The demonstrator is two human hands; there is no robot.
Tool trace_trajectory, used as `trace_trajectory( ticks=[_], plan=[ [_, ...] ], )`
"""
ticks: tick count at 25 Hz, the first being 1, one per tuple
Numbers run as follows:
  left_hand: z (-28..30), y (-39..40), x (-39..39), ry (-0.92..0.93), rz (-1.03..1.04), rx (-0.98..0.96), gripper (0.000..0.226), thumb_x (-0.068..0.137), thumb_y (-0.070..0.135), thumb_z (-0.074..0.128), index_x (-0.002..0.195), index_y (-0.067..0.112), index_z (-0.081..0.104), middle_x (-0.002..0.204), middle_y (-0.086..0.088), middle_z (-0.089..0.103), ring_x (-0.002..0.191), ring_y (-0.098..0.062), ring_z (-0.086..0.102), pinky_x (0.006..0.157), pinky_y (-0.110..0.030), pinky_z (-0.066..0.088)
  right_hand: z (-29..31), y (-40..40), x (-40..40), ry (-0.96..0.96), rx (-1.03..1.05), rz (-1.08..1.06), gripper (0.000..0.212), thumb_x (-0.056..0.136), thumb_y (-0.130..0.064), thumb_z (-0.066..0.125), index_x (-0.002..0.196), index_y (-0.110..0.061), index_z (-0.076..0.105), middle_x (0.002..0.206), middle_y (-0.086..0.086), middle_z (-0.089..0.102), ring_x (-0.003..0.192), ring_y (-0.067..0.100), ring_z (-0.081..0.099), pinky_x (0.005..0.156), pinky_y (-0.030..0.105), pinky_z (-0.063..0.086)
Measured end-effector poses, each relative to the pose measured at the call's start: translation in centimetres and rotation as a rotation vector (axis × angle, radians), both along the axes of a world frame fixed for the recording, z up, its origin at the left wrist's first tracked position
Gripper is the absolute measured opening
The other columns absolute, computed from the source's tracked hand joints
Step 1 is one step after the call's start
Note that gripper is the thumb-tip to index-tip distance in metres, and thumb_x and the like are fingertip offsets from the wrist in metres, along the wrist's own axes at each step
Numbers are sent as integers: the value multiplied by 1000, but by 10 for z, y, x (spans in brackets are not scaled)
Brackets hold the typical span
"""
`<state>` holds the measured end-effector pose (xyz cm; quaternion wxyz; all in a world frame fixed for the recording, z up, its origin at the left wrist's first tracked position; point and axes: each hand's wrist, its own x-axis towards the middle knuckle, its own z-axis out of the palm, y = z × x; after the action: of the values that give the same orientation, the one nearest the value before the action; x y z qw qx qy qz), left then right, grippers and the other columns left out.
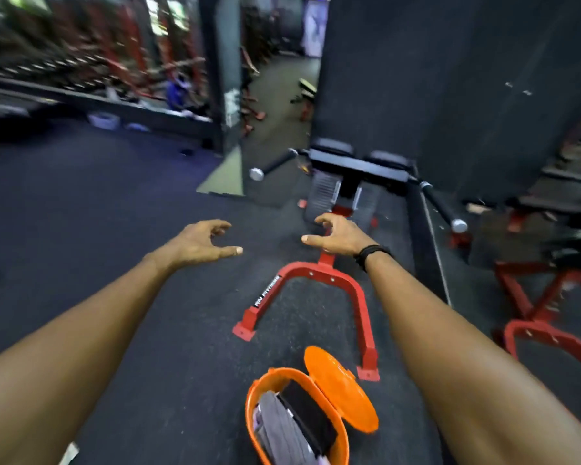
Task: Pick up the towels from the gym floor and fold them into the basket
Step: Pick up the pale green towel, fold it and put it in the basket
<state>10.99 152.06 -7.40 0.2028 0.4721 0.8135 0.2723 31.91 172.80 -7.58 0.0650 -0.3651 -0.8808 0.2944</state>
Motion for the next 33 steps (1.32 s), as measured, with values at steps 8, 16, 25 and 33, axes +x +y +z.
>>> trace_trajectory(
  ticks=[8, 16, 25, 33],
  plan=[
    [74, -247, -21, 160, 575, 107, 78, 74, 50, 74, 139, 19, 46, 138, -4, 53, 126, -18, 51, 106, -31, 37, 75, -141, -136, 90, 75, 500, 73, 79, -51, 70, 137, -15, 46, 142, 6, 49, 129, 21, 47, 106, 34, 38],
    [115, -478, 24, 269, 1054, 73, 75, 75, 47, 75, 138, 17, 47, 134, -7, 56, 123, -20, 52, 101, -29, 38, 111, -362, -230, 160, 99, 961, 73, 78, -56, 68, 137, -20, 46, 142, 7, 48, 130, 22, 46, 106, 36, 38],
    [78, -643, 53, 212, 1278, -15, 77, 75, 49, 74, 140, 17, 45, 137, -5, 53, 126, -19, 50, 103, -31, 37, 75, -548, -279, 91, 85, 1202, 72, 78, -54, 69, 137, -20, 46, 140, 6, 50, 127, 21, 48, 106, 39, 39],
    [40, -737, -34, 133, 1213, -39, 79, 74, 50, 74, 140, 19, 44, 140, -6, 51, 129, -19, 48, 106, -34, 38, 42, -641, -350, 36, 140, 1131, 73, 74, -57, 70, 134, -20, 48, 135, 1, 53, 122, 21, 51, 103, 41, 42]
  ],
)
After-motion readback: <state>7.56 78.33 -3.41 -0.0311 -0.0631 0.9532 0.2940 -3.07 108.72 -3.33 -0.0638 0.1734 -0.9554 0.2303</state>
